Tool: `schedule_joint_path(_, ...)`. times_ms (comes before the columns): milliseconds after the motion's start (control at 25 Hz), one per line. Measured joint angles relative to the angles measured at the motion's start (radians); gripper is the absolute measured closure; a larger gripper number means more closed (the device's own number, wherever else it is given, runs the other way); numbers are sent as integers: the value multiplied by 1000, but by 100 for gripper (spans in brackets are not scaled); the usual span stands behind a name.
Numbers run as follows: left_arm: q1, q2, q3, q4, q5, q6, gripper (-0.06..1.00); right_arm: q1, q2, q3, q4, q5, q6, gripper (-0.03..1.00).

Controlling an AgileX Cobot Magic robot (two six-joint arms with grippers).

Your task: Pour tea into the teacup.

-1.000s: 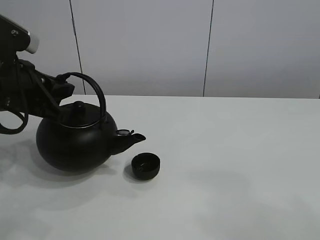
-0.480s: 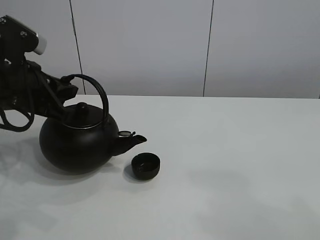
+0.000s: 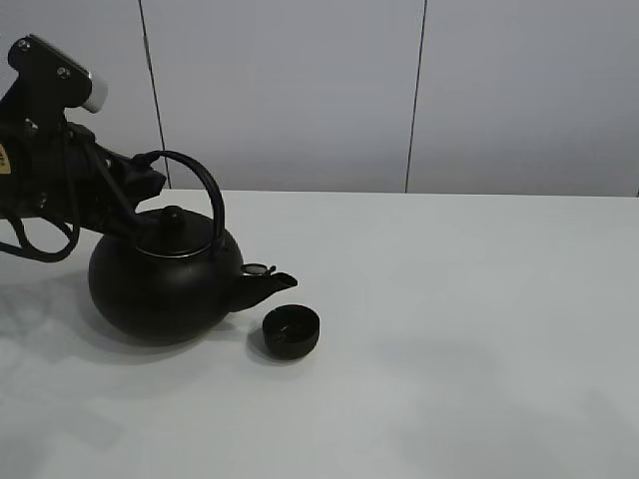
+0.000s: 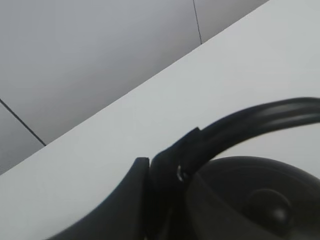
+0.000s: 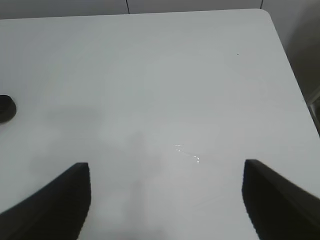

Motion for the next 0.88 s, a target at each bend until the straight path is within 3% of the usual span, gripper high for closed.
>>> schedule_joint_path(880,0,1,-27,21,29,46,84,0,0,0,0,0,0,40)
